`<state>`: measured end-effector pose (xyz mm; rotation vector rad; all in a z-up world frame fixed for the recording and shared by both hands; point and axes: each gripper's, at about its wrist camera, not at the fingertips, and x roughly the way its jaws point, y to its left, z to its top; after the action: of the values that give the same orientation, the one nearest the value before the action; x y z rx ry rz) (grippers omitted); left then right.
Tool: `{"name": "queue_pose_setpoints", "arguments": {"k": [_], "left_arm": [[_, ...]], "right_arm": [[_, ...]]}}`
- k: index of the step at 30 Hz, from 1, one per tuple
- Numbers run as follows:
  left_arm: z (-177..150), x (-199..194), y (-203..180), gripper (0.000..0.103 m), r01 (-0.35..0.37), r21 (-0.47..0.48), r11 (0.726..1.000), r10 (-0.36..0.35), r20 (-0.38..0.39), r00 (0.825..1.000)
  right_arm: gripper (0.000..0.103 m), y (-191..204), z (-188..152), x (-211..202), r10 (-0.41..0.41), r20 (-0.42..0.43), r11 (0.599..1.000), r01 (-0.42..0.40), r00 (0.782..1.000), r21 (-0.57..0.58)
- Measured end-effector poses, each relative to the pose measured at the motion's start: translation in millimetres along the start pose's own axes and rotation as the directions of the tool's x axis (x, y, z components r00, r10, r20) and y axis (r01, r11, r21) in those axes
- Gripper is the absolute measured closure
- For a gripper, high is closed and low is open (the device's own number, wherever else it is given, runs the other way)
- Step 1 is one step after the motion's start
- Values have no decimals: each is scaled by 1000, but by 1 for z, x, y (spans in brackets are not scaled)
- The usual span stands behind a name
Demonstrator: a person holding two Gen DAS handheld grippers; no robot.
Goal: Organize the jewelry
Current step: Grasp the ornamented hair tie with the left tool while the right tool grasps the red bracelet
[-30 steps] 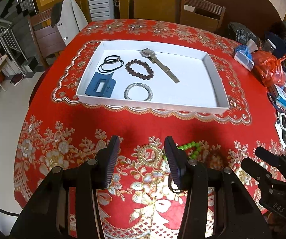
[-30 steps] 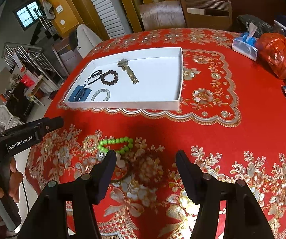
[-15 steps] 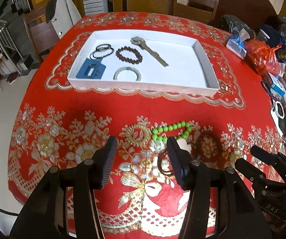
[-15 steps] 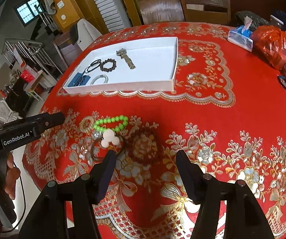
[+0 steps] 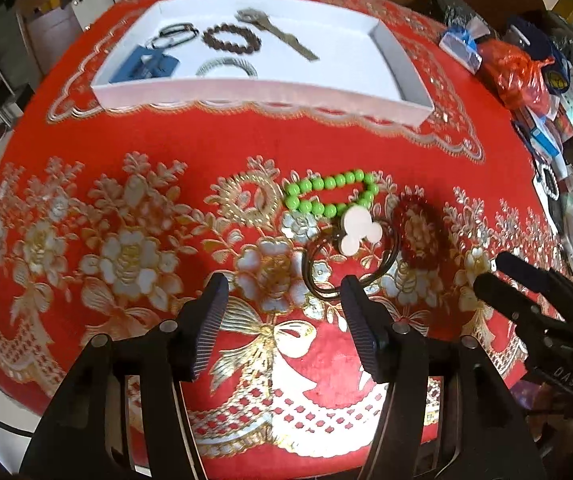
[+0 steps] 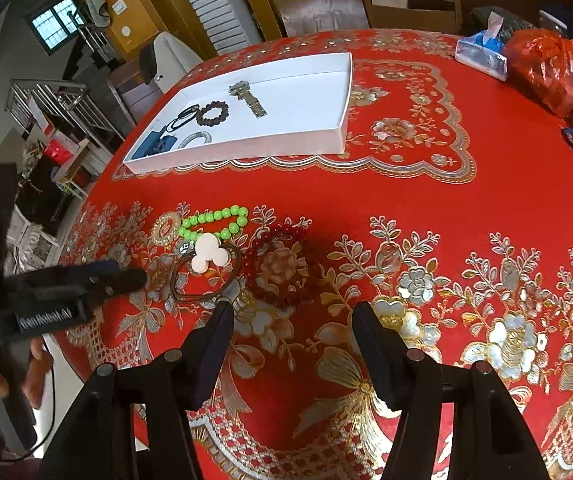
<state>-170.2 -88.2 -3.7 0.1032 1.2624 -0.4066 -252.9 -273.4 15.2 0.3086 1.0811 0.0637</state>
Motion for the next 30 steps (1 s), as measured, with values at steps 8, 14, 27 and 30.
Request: {"name": "queue_pose_setpoints", "arguments": {"k": [8, 14, 27, 30], "left_arm": [[8, 20, -15, 45, -27, 60, 998, 26, 22, 999], [10, 34, -26, 61, -49, 129, 990, 47, 18, 999], [12, 12, 6, 102, 16, 86, 996, -17, 10, 1000], [12, -2, 11, 102, 22, 85, 996, -25, 27, 999]], "right_arm": [[43, -1, 5, 7, 2, -12, 1000, -2, 1000, 11], [43, -1, 10, 9, 0, -10, 1000, 0, 1000, 3], [89, 9, 32, 57, -163, -54, 977, 153, 985, -148], [94, 14, 33, 60, -192, -57, 964, 177, 980, -198]]}}
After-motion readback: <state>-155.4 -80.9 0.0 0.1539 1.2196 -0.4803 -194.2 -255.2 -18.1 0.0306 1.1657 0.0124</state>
